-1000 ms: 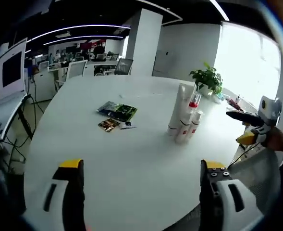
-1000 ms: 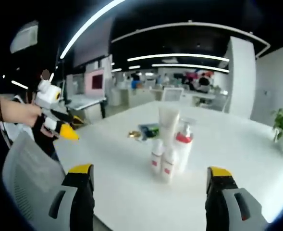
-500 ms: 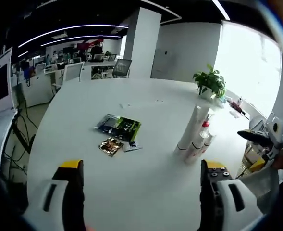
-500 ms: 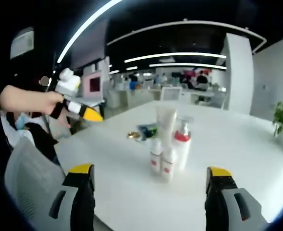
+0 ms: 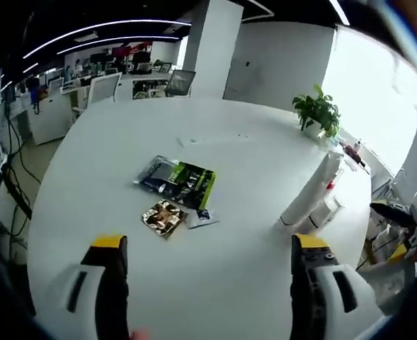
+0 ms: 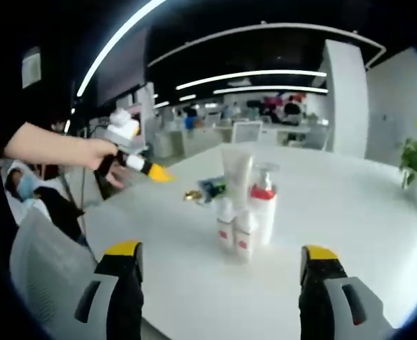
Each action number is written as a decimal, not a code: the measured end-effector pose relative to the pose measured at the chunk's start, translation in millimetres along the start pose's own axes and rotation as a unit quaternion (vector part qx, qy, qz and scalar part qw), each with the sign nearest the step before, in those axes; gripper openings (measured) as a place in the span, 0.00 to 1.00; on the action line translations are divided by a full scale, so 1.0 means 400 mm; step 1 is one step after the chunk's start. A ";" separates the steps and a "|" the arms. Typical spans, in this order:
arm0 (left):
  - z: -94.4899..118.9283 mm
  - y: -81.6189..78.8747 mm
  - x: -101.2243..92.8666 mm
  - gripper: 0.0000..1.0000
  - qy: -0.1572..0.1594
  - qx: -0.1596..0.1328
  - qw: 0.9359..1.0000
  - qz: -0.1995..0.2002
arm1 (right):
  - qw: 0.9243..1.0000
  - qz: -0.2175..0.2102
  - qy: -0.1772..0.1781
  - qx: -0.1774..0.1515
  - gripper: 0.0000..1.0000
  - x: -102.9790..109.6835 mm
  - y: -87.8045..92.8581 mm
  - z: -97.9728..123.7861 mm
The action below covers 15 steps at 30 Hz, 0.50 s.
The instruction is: Arrange the skincare products in the storage area until every visible bottle or jar stands upright without overlapping.
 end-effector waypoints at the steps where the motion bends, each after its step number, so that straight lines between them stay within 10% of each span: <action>1: -0.010 -0.001 0.008 0.87 -0.004 0.002 1.000 0.012 | 1.000 -0.006 -0.002 0.001 0.93 0.001 0.001 -0.001; 15: -0.188 -0.014 0.110 0.77 -0.017 0.022 0.995 0.101 | 0.999 -0.002 0.003 0.036 0.89 -0.001 0.021 -0.008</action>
Point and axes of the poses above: the point that each gripper's makers call its tool centre point, and the gripper's own axes: z roughly backward along the fingers, x roughly to its left, y roughly out of its underside, the point moved 7 cm from there along z, roughly backward along the fingers, and after that the axes turned 4 degrees about -x, right-handed, at the moved point
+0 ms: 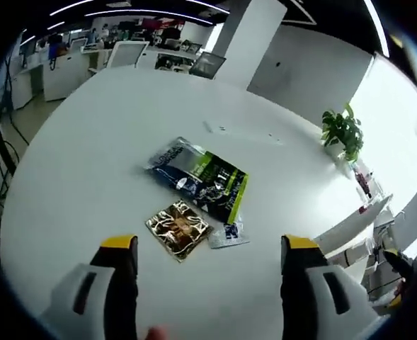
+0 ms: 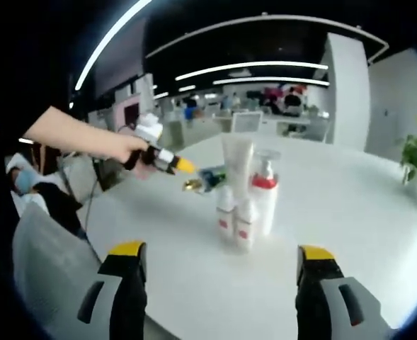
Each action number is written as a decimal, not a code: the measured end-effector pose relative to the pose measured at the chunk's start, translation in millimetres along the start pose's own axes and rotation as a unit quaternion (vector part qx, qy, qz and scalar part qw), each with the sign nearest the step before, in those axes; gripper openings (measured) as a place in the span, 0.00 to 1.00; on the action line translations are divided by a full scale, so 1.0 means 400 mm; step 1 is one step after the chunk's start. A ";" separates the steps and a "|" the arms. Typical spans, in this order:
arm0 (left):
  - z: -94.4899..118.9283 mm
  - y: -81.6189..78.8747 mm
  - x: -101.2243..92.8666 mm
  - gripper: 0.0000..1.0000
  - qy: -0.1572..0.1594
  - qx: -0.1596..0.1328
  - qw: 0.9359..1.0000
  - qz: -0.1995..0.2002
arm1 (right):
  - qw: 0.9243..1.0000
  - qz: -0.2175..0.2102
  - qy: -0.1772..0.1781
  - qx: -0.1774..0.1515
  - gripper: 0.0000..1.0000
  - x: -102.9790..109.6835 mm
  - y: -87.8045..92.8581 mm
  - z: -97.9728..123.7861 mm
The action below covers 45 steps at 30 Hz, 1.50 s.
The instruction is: Arrange the skincare products in the storage area until every visible bottle or jar stands upright without overlapping.
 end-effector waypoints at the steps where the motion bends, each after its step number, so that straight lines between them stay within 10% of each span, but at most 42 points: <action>1: -0.011 -0.005 0.000 0.76 -0.001 -0.002 1.000 0.004 | 1.000 0.000 0.002 0.002 0.88 -0.001 0.001 0.000; 19: -0.167 -0.056 0.025 0.57 -0.025 -0.013 0.996 0.085 | 1.000 -0.018 0.010 0.018 0.85 -0.010 0.013 -0.005; 45: -0.245 -0.056 0.087 0.08 -0.122 -0.050 0.989 0.071 | 0.999 -0.025 0.006 0.037 0.81 -0.008 0.026 -0.008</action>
Point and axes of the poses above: the point that each gripper's makers call its tool centre point, and the gripper's own axes: z roughly backward along the fingers, x roughly to its left, y roughly out of its underside, the point moved 7 cm from there along z, roughly backward along the fingers, and after that the axes turned 4 degrees about -x, right-handed, at the moved point
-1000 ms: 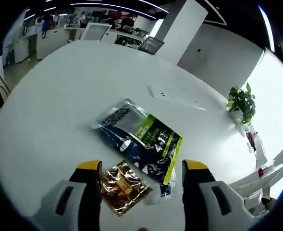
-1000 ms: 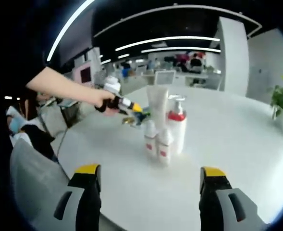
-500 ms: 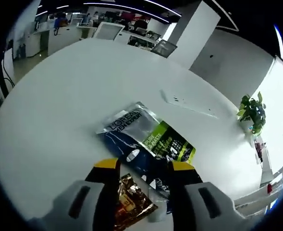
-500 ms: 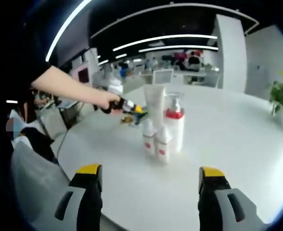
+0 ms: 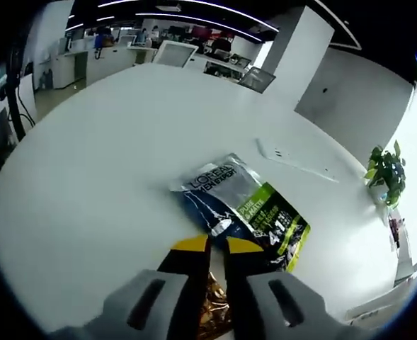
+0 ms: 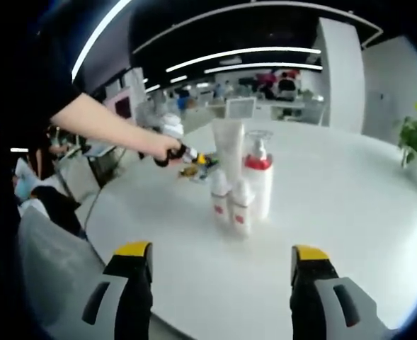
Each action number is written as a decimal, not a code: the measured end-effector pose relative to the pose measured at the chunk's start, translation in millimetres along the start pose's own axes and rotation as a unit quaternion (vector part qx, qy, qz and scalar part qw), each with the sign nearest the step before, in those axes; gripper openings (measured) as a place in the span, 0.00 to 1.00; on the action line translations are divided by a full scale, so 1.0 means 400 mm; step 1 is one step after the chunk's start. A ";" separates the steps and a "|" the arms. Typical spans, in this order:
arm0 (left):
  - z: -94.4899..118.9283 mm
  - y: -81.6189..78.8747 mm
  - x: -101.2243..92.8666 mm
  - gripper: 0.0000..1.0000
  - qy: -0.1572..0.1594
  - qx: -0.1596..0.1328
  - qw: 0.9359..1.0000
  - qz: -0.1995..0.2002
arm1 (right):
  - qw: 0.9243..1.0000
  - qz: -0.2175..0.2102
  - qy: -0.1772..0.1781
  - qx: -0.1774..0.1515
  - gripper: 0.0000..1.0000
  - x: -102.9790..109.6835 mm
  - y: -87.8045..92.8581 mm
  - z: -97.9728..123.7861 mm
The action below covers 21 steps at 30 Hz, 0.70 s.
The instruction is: Arrange the skincare products in the storage area until every visible bottle or jar stands upright without overlapping.
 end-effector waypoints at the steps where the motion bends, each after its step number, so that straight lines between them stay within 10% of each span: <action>1: -0.003 -0.001 0.001 0.08 0.000 -0.001 1.000 0.002 | 1.000 0.000 0.000 0.002 0.81 0.000 0.001 0.000; 21: 0.056 -0.030 -0.043 0.05 0.067 -0.016 0.994 0.082 | 1.000 -0.002 -0.013 0.007 0.80 0.007 0.003 -0.003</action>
Point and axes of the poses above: the point that each gripper's makers call its tool centre point, and the gripper's own axes: z roughly backward along the fingers, x roughly to its left, y roughly out of its underside, the point moved 7 cm from there along z, roughly backward along the fingers, and after that the axes turned 4 degrees about -x, right-handed, at the moved point
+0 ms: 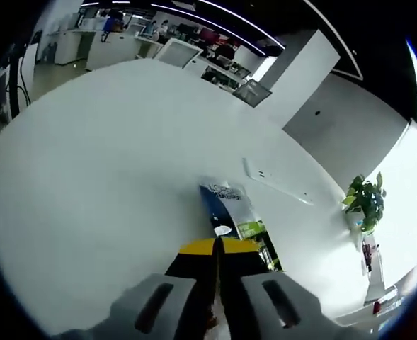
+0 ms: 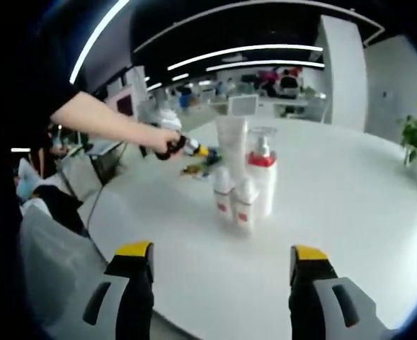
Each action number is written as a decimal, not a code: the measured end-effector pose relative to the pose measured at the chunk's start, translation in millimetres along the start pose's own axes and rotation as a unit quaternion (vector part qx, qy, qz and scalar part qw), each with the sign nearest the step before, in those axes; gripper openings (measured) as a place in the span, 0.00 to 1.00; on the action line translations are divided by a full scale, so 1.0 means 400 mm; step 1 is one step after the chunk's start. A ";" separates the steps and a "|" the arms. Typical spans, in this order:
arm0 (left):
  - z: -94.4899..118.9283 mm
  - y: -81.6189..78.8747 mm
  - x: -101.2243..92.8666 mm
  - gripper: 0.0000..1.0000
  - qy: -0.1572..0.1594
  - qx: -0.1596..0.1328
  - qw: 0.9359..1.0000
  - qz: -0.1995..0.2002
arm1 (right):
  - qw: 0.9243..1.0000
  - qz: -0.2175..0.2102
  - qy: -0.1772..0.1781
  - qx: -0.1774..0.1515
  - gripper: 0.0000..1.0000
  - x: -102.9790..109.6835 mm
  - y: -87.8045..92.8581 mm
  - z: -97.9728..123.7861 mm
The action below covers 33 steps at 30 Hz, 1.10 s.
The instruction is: Arrange the skincare products in the storage area until every visible bottle or jar stands upright without overlapping.
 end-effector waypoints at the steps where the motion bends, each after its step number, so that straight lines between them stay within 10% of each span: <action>1: 0.007 -0.003 -0.003 0.05 0.003 -0.002 1.000 -0.001 | 1.000 0.001 -0.001 0.000 0.80 0.001 0.000 0.000; 33: 0.259 -0.059 -0.087 0.04 0.120 -0.016 0.991 -0.059 | 0.997 0.044 -0.058 -0.014 0.76 0.055 -0.021 0.003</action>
Point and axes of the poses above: the point that each gripper's makers call its tool centre point, and the gripper's own axes: z roughly backward along the fingers, x roughly to its left, y roughly out of its underside, the point moved 7 cm from there along z, roughly backward along the fingers, and after that the axes turned 4 degrees about -x, right-handed, at the moved point
